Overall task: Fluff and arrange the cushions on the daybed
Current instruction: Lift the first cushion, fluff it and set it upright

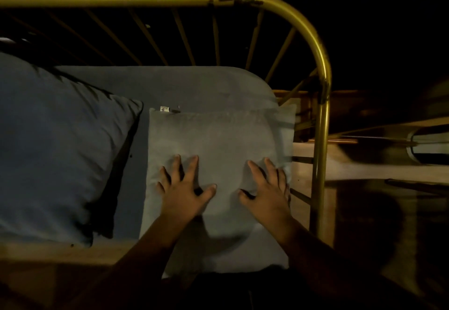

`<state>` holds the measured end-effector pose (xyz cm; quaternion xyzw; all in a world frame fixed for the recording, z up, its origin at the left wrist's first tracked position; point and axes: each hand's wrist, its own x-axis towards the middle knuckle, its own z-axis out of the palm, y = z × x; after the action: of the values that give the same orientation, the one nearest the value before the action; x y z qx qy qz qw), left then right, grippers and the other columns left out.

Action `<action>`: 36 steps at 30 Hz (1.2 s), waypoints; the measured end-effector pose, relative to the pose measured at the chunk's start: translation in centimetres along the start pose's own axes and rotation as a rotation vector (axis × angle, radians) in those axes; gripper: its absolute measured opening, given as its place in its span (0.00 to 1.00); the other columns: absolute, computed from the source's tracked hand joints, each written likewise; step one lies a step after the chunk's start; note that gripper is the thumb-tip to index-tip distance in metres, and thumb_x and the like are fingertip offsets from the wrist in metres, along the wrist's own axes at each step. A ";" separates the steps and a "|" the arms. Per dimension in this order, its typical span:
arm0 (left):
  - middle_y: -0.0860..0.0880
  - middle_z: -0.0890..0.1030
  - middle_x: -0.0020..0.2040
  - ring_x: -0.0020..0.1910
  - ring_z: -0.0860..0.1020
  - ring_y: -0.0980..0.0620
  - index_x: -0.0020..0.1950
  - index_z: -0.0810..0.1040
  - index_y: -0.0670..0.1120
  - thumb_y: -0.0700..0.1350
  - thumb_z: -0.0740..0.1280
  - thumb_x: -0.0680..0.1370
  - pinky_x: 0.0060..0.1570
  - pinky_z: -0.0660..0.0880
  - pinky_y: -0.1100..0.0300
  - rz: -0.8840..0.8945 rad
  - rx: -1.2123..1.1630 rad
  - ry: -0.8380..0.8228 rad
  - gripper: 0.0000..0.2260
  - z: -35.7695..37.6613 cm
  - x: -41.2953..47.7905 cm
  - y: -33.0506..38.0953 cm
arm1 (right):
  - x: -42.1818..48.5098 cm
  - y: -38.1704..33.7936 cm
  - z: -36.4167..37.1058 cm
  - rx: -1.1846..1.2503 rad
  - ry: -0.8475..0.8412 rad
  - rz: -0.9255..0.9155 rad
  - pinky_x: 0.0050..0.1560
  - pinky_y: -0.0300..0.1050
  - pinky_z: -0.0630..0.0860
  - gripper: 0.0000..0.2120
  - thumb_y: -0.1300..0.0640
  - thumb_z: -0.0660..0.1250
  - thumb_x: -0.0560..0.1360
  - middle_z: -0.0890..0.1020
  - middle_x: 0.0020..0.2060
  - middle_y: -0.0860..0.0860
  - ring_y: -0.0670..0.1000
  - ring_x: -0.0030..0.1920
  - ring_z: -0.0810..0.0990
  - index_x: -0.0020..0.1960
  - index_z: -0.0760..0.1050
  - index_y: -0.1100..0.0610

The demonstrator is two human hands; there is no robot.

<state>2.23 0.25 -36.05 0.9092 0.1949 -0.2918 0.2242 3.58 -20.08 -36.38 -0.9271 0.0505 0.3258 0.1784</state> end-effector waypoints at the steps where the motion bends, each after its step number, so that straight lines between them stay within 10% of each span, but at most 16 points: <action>1: 0.48 0.43 0.79 0.75 0.40 0.35 0.74 0.46 0.64 0.71 0.60 0.66 0.72 0.43 0.35 -0.004 -0.022 -0.006 0.41 -0.3 -0.1 0.1 | 0.2 0.0 -0.5 0.001 -0.010 0.001 0.73 0.66 0.53 0.38 0.35 0.62 0.69 0.47 0.77 0.47 0.60 0.76 0.45 0.73 0.46 0.34; 7: 0.43 0.59 0.75 0.73 0.60 0.41 0.73 0.60 0.55 0.67 0.63 0.65 0.69 0.64 0.42 0.047 -0.242 0.062 0.39 -2.9 -4.3 1.4 | -0.4 -2.0 -4.6 0.076 -0.026 -0.104 0.73 0.59 0.57 0.34 0.40 0.65 0.71 0.57 0.76 0.51 0.58 0.75 0.53 0.74 0.58 0.44; 23: 0.40 0.69 0.68 0.67 0.69 0.44 0.69 0.68 0.43 0.48 0.70 0.73 0.60 0.61 0.67 -0.173 -0.662 0.436 0.26 -17.6 -4.6 -14.3 | -1.7 -26.0 -2.0 0.164 -0.141 -0.396 0.68 0.53 0.68 0.28 0.45 0.70 0.70 0.72 0.66 0.54 0.57 0.65 0.71 0.68 0.70 0.51; 30: 0.44 0.45 0.79 0.76 0.44 0.34 0.73 0.62 0.55 0.57 0.70 0.70 0.71 0.52 0.37 -0.547 -0.599 0.594 0.33 -22.1 -0.4 -29.9 | 1.1 -41.2 4.0 0.113 -0.248 -0.504 0.66 0.55 0.70 0.29 0.48 0.71 0.70 0.70 0.67 0.55 0.58 0.65 0.73 0.68 0.69 0.52; 36: 0.46 0.36 0.78 0.76 0.39 0.37 0.76 0.39 0.57 0.65 0.73 0.61 0.71 0.40 0.38 -0.626 -0.838 0.666 0.55 -20.7 1.8 -36.3 | 4.9 -49.4 7.0 0.015 -0.210 -0.559 0.69 0.53 0.66 0.35 0.44 0.70 0.70 0.66 0.71 0.55 0.58 0.68 0.68 0.73 0.63 0.53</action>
<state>-4.89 41.29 -32.74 0.6858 0.6100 0.0570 0.3928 13.70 28.55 -29.76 -0.8650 -0.2231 0.3579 0.2720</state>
